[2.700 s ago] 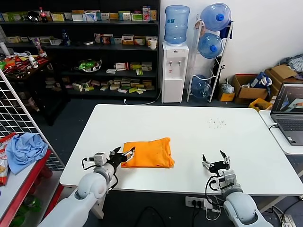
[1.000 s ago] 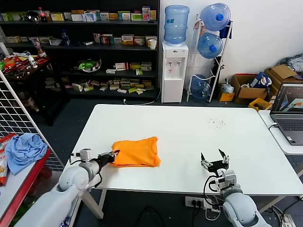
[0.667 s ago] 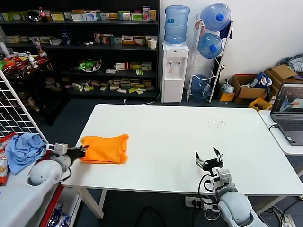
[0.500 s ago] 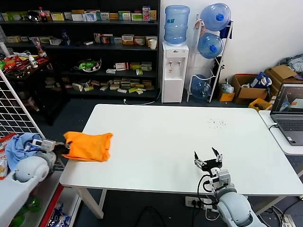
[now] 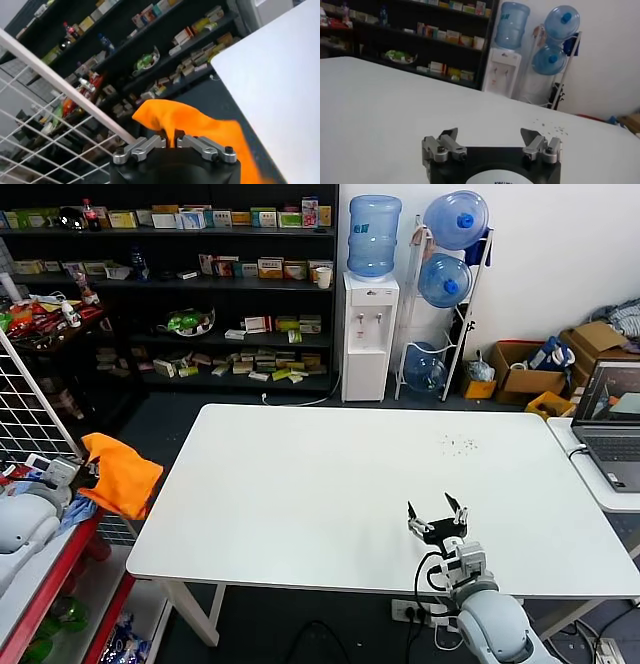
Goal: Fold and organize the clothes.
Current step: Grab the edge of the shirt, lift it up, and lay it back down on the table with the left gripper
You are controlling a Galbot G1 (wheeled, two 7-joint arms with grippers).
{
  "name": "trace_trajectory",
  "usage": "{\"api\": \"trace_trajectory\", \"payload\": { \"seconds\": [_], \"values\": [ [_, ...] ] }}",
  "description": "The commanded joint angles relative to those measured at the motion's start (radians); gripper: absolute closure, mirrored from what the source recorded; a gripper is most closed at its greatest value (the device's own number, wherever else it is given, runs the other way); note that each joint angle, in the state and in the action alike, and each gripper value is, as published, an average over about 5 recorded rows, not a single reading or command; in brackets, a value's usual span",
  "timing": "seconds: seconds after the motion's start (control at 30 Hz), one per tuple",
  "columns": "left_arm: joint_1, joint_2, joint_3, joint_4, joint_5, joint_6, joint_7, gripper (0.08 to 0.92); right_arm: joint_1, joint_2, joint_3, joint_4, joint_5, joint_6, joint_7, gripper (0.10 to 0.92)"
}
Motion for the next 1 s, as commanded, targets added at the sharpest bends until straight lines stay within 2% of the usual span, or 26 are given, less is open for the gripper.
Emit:
{"api": "trace_trajectory", "payload": {
  "seconds": [0.03, 0.17, 0.47, 0.6, 0.83, 1.0],
  "values": [
    [0.034, -0.175, 0.041, -0.142, -0.06, 0.013, -0.097, 0.838, -0.008, 0.009, 0.005, -0.009, -0.012, 0.002, 0.0, 0.203],
    [0.027, -0.251, 0.068, -0.172, -0.123, 0.021, -0.16, 0.838, -0.015, 0.011, 0.016, -0.015, -0.014, 0.004, 0.0, 0.203],
    [0.015, -0.358, 0.109, -0.298, -0.282, 0.08, -0.267, 0.838, -0.022, 0.012, 0.033, -0.016, -0.032, 0.007, 0.0, 0.203],
    [0.028, -0.446, 0.142, -0.314, -0.296, 0.081, -0.298, 0.838, -0.017, 0.013, 0.036, -0.021, -0.04, 0.009, 0.0, 0.203],
    [0.03, -0.688, 0.207, -0.181, -0.181, 0.021, -0.313, 0.838, -0.039, -0.007, 0.062, -0.013, -0.036, 0.039, -0.005, 0.203],
    [0.011, -0.933, 0.246, -0.077, -0.068, -0.034, -0.312, 0.838, -0.069, -0.015, 0.089, -0.007, -0.032, 0.071, -0.015, 0.203]
  ]
}}
